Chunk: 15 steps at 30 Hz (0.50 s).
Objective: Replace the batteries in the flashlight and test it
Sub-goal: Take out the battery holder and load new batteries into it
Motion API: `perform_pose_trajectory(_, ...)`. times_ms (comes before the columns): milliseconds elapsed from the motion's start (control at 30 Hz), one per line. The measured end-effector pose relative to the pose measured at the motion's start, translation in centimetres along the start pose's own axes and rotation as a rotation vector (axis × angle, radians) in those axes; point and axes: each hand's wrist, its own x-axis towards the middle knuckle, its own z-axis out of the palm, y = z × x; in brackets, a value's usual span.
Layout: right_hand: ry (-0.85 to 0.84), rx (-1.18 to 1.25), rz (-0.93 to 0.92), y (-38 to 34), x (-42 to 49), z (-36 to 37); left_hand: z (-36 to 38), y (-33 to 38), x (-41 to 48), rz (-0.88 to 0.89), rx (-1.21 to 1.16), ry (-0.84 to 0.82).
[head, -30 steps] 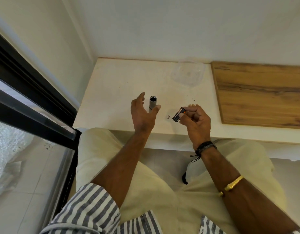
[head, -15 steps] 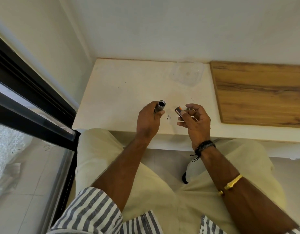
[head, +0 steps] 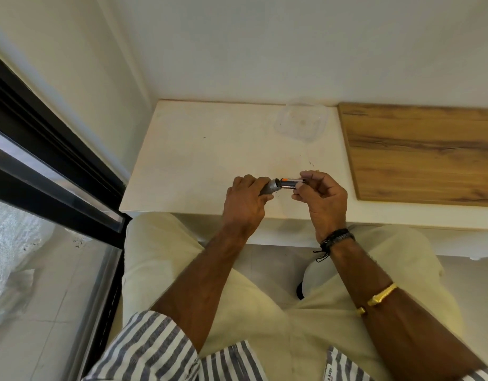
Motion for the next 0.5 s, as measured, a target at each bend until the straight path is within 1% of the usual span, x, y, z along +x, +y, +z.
perform_pose_trajectory(233, -0.01, 0.003, -0.009, -0.2, -0.2, -0.6, -0.1, 0.6, -0.2, 0.036, 0.024, -0.056)
perform_pose_trajectory(367, -0.017, -0.09, -0.019, -0.3, -0.4, -0.6, -0.2, 1.0, -0.4, 0.058, 0.022, -0.064)
perform_pose_trajectory(500, -0.037, -0.215, -0.076, 0.0, -0.5, -0.5, -0.5, 1.4, -0.4, 0.073, 0.018, -0.072)
